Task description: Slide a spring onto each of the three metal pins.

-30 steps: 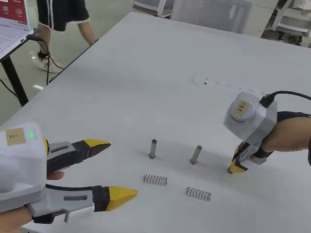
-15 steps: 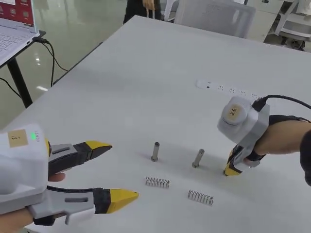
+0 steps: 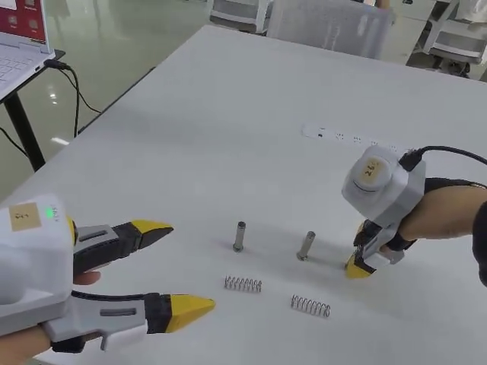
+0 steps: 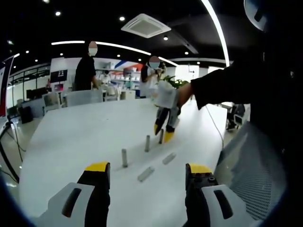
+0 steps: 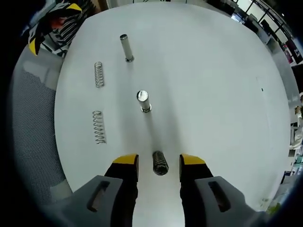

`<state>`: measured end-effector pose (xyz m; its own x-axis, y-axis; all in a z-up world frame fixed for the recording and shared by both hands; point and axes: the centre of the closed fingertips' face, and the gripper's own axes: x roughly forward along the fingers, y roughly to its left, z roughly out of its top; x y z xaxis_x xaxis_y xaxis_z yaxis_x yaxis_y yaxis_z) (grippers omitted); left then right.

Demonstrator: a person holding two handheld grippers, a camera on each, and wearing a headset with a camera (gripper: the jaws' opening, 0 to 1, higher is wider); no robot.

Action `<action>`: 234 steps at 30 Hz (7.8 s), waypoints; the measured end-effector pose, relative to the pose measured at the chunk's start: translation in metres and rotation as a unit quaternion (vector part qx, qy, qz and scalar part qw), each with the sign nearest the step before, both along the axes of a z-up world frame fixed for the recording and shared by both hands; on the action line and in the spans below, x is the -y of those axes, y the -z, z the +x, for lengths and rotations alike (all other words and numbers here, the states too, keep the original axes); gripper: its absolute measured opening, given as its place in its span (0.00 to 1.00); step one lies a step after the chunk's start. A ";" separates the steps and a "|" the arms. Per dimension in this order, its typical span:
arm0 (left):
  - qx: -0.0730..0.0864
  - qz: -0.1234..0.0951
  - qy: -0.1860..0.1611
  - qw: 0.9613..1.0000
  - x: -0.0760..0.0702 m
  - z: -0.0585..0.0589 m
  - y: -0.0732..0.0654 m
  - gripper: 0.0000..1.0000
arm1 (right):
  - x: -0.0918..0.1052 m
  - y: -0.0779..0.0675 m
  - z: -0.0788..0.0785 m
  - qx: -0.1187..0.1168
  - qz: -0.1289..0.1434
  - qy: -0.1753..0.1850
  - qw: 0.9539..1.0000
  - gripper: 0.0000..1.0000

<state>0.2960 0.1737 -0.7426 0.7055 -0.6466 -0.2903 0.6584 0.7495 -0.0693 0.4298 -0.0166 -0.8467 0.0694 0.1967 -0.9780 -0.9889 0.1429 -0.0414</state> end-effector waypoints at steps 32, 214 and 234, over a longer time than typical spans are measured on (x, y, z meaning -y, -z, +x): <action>0.010 0.009 0.055 0.998 0.025 0.003 -0.011 0.58 | 0.030 -0.014 -0.066 0.003 0.066 0.064 0.996 0.31; 0.005 0.009 0.076 0.997 0.034 0.006 0.007 0.70 | -0.086 -0.105 -0.130 -0.011 0.123 -0.127 0.984 0.09; -0.001 0.003 0.038 0.999 0.016 0.001 0.012 0.73 | -0.061 -0.103 -0.080 0.002 0.093 -0.089 0.992 0.09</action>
<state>0.2965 0.1576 -0.7541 0.6542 -0.6963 -0.2953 0.7130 0.6980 -0.0666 0.3500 0.0442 -0.7438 0.0203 0.3840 -0.9231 -0.9990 -0.0287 -0.0339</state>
